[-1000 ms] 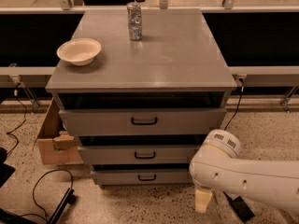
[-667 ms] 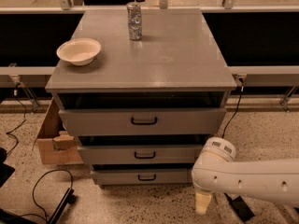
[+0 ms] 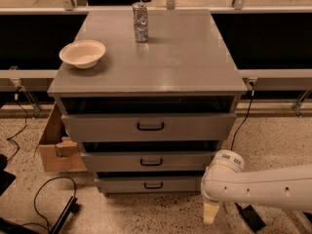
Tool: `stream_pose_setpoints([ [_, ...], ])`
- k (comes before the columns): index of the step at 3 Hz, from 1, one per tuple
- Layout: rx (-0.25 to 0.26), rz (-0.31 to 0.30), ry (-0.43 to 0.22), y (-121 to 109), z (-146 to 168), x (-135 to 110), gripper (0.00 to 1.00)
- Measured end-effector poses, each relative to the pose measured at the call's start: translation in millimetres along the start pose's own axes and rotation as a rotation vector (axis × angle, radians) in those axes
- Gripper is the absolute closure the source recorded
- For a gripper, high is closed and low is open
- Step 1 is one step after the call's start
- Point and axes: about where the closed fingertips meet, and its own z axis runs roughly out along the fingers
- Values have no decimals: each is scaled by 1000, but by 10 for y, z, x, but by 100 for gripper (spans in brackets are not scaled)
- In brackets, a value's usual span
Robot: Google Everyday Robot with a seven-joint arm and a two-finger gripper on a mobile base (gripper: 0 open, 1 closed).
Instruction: Open bottom drawer
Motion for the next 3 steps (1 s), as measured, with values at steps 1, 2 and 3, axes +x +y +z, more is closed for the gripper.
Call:
stream_pose_setpoints([
  [1, -16, -5, -27, 16, 417, -135, 0],
  [2, -27, -19, -75, 33, 928, -296, 0],
  [3, -24, -33, -100, 64, 1401, -442, 0],
])
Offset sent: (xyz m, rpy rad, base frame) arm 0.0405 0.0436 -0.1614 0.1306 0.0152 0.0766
